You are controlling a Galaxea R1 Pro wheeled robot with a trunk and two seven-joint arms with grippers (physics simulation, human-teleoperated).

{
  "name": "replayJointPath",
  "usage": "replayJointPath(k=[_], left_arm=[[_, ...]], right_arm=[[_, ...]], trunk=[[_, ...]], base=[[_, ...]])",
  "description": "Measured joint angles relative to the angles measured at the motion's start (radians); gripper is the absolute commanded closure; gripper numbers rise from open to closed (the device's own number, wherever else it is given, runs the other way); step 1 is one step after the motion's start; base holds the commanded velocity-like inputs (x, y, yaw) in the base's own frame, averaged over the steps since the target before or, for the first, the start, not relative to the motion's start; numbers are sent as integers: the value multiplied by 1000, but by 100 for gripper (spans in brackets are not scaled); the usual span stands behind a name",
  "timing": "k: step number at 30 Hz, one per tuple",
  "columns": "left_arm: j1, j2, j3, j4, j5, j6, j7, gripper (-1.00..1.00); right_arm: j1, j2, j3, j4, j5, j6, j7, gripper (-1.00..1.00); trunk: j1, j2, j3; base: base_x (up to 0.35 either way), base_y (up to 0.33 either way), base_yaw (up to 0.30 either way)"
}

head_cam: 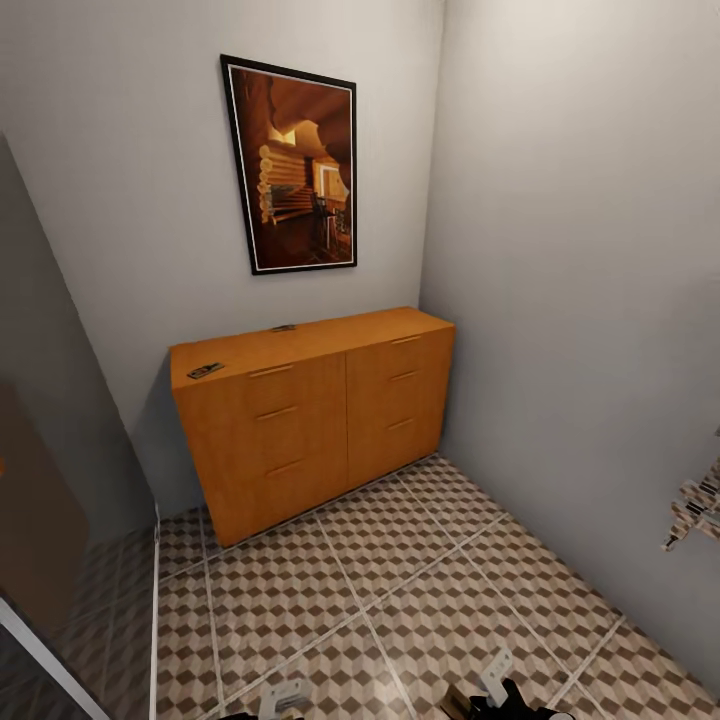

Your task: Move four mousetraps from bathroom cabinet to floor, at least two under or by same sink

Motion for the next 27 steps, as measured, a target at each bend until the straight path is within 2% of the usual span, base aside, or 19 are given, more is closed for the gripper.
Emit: replayJointPath(k=[27], left_arm=[[0, 0, 1, -2, 3, -1, 3, 100]], right_arm=[[0, 0, -1, 0, -6, 0, 0, 100]], trunk=[[0, 0, 0]], base=[[0, 0, 0]])
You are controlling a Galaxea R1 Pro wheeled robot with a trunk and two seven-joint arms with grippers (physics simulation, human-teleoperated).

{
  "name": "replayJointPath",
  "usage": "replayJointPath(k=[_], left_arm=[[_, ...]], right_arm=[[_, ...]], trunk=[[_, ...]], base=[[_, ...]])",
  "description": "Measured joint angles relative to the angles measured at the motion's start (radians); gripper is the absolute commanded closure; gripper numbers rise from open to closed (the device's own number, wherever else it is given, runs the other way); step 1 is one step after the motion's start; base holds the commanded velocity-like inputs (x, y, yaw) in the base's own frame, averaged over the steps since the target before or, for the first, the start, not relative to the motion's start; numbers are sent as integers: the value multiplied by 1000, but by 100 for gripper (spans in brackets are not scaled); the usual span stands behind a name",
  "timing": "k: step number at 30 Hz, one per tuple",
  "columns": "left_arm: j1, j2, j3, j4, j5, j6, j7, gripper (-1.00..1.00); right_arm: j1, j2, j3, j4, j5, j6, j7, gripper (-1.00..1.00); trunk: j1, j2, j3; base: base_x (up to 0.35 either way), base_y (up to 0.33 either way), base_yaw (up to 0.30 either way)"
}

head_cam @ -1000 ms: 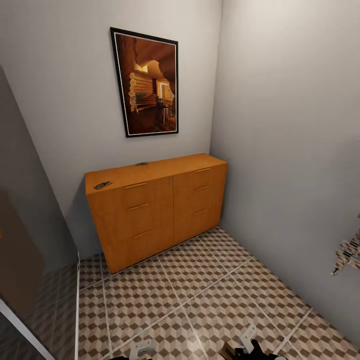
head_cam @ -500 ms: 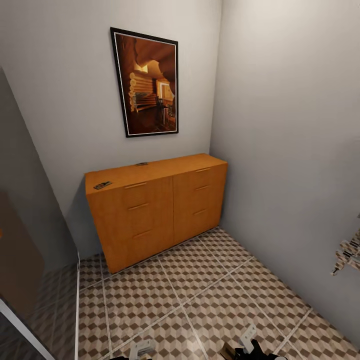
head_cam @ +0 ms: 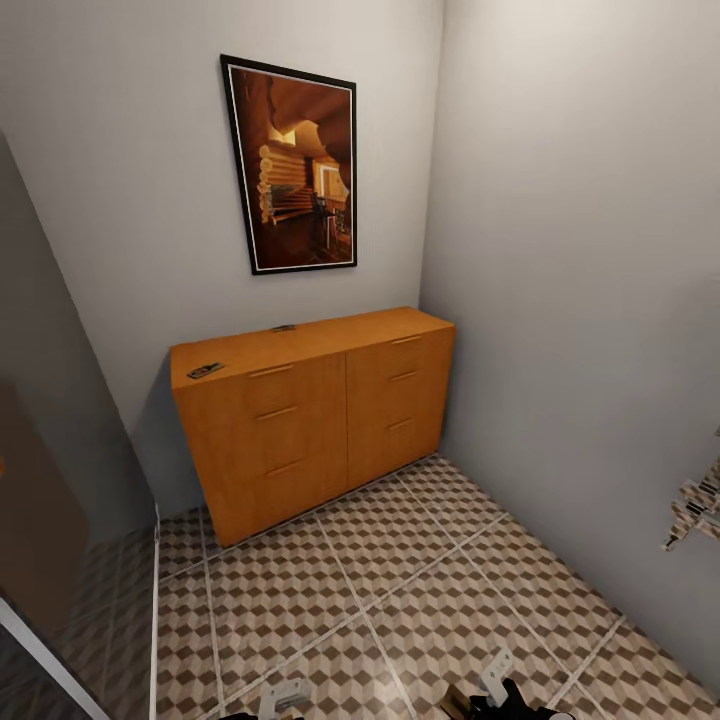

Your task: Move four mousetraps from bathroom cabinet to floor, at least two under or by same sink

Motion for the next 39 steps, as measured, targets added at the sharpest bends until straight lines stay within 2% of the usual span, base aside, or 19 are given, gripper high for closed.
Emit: replayJointPath(k=[18, 39], left_arm=[[0, 11, 0, 1, -1, 0, 1, 100], [15, 13, 0, 2, -3, 0, 3, 100]], right_arm=[[0, -1, 0, 0, 0, 0, 2, 100], [0, 0, 0, 1, -2, 1, 3, 100]], trunk=[[0, 0, 0], [0, 0, 5]], base=[[0, 0, -11], [0, 0, -277]])
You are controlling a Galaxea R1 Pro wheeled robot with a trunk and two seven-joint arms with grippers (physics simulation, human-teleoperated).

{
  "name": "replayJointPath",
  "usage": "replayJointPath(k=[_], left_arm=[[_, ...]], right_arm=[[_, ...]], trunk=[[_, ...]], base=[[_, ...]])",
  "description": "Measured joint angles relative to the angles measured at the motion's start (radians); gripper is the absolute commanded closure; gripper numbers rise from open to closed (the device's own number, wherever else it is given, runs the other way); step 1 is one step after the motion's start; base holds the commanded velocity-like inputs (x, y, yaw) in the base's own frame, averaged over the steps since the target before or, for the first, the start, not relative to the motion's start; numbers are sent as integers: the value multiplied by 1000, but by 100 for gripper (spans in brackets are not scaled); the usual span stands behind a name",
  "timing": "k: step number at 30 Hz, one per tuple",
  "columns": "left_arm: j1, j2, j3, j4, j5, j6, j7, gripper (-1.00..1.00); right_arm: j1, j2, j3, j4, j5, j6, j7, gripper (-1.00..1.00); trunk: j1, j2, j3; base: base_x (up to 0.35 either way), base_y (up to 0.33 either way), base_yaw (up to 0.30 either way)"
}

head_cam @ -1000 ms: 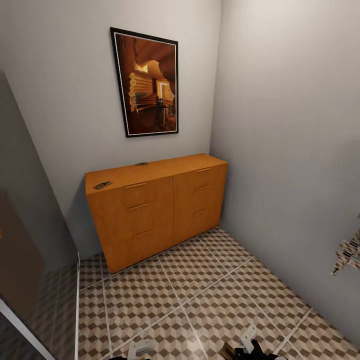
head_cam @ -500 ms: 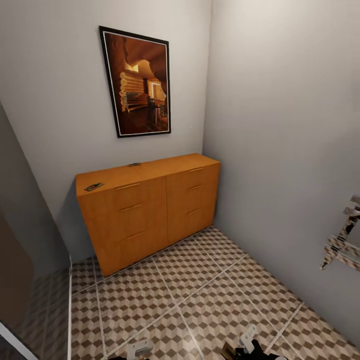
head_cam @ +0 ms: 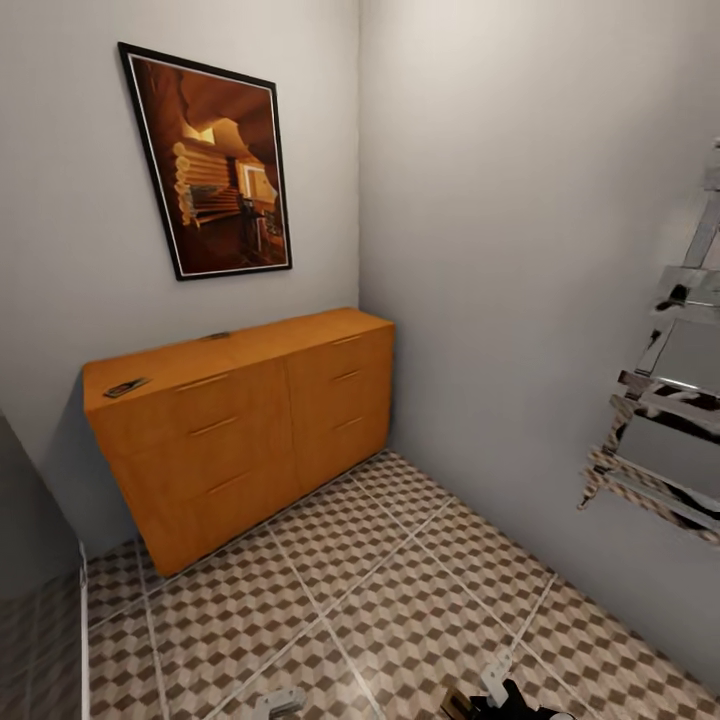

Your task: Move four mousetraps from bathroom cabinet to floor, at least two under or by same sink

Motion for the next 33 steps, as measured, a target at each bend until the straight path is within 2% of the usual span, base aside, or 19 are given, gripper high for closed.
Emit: replayJointPath(k=[7, 18, 23, 28, 33], left_arm=[[5, 43, -1, 0, -1, 0, 2, 100], [6, 138, -2, 0, -1, 1, 3, 100], [29, 148, -2, 0, -1, 1, 3, 100], [68, 150, -2, 0, -1, 1, 3, 100], [83, 150, -2, 0, -1, 1, 3, 100]], right_arm=[[4, 0, 0, 0, 0, 3, 0, 100], [8, 0, -1, 0, 1, -2, 0, 100], [9, -2, -1, 1, -1, -2, 0, 100], [26, -2, -1, 1, -1, -2, -1, 100], [30, -1, -2, 2, -1, -2, -1, 100]], trunk=[[0, 0, 0], [0, 0, 0], [0, 0, 0], [0, 0, 0], [0, 0, 0]], base=[[0, 0, -275], [0, 0, -275], [0, 0, -262], [0, 0, -246], [0, 0, -214]])
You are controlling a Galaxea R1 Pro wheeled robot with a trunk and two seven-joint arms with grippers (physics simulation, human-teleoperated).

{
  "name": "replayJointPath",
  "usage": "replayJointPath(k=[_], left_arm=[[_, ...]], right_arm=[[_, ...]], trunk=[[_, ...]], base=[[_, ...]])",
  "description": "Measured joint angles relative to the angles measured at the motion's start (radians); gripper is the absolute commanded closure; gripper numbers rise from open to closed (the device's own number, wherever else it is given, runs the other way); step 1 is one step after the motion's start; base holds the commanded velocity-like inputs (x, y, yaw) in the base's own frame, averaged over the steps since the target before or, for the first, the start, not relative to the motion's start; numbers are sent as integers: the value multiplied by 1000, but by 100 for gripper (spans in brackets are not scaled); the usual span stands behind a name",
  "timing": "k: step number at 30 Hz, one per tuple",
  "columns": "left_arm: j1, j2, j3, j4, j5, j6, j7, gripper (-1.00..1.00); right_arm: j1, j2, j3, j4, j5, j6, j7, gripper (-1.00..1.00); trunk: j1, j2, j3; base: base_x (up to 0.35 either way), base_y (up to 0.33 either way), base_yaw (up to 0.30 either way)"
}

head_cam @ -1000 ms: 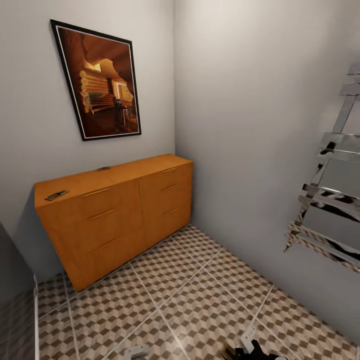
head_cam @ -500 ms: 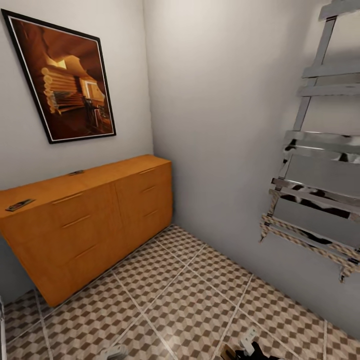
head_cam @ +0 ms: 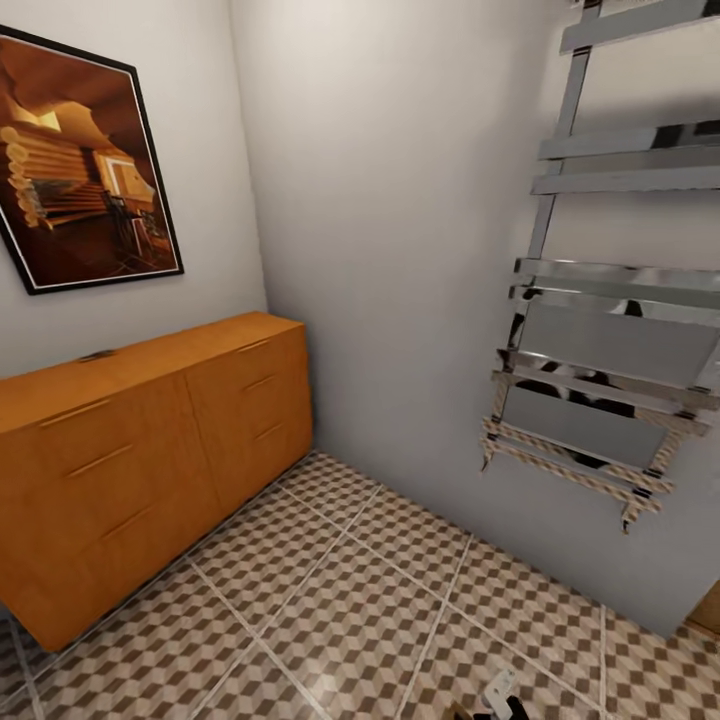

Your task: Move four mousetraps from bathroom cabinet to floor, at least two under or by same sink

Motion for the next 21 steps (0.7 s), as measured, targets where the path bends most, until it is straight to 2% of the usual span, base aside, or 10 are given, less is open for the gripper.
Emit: replayJointPath(k=[8, 21], left_arm=[[2, 0, 0, 0, 0, 0, 0, 100], [2, 0, 0, 0, 0, 0, 0, 100]], right_arm=[[6, 1, 0, 11, 0, 0, 0, 100], [22, 1, -1, 16, -1, 0, -1, 100]], trunk=[[0, 0, -2], [0, 0, -22]], base=[[0, 0, -68], [0, 0, -1]])
